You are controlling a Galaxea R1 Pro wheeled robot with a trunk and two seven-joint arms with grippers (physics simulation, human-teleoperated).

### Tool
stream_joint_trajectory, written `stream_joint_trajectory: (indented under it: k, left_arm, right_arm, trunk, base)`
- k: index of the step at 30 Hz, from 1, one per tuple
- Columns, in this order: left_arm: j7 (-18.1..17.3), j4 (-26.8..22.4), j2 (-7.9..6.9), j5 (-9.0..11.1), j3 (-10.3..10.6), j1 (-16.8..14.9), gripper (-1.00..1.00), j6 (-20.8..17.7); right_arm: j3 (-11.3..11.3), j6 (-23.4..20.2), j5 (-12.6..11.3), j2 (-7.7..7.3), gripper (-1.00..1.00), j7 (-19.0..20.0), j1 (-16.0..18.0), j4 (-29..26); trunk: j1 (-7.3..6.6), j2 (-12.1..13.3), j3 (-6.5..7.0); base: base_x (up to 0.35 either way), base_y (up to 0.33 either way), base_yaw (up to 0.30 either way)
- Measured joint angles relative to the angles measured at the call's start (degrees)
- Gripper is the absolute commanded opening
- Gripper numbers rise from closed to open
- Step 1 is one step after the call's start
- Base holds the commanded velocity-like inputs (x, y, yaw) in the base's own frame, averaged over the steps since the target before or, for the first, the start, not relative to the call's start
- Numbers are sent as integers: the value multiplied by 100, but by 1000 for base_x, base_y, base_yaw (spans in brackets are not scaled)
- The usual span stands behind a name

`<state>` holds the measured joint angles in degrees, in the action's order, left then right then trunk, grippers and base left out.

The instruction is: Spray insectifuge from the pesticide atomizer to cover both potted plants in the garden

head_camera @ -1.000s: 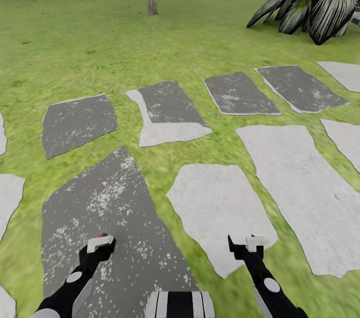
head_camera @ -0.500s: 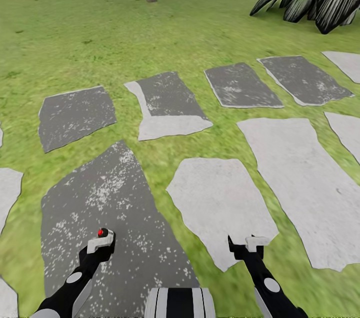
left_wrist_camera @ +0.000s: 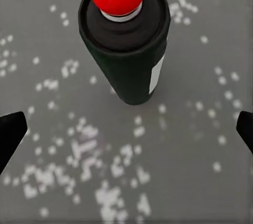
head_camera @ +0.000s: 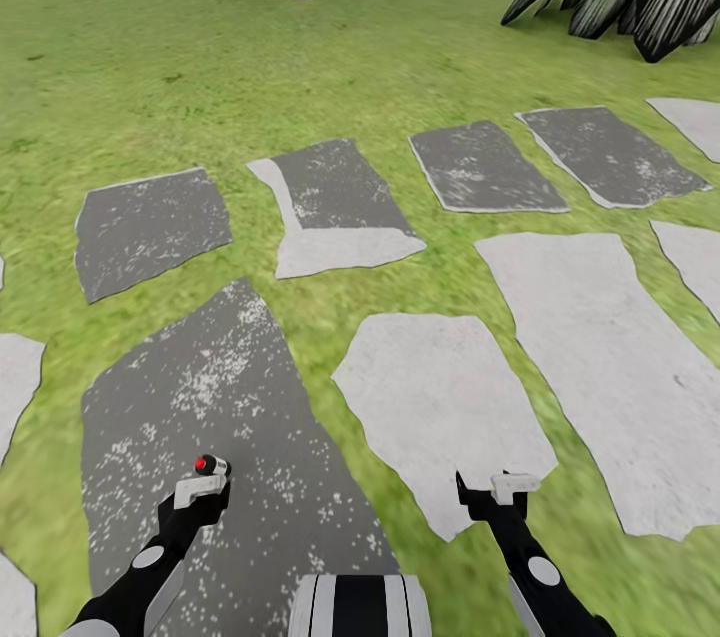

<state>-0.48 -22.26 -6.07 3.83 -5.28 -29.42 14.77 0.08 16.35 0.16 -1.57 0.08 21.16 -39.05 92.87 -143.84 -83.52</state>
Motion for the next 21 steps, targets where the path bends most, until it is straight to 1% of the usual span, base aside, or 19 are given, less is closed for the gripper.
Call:
stream_joint_trajectory:
  k: [3, 7, 16, 19, 21]
  left_arm:
    - [0, -2, 5, 0, 5, 0, 100, 0]
    - [1, -16, 9, 2, 15, 1, 100, 0]
    - [1, -16, 10, 5, 16, 0, 100, 0]
    - [1, -13, 14, 4, 16, 0, 100, 0]
    - [1, -15, 16, 2, 16, 1, 100, 0]
  right_arm:
    - [0, 0, 0, 0, 100, 0, 0, 0]
    - [0, 0, 0, 0, 100, 0, 1, 0]
    - [0, 0, 0, 0, 100, 0, 0, 0]
    - [0, 0, 0, 0, 100, 0, 0, -1]
    - [0, 0, 0, 0, 100, 0, 1, -1]
  trunk:
    - [-1, 0, 0]
    - [0, 0, 0]
    - [0, 0, 0]
    - [-1, 0, 0]
    - [-1, 0, 0]
  base:
    - [116, -22, 67]
    - [84, -48, 161]
    - [11, -6, 19]
    - [124, -79, 75]
    - [154, -99, 184]
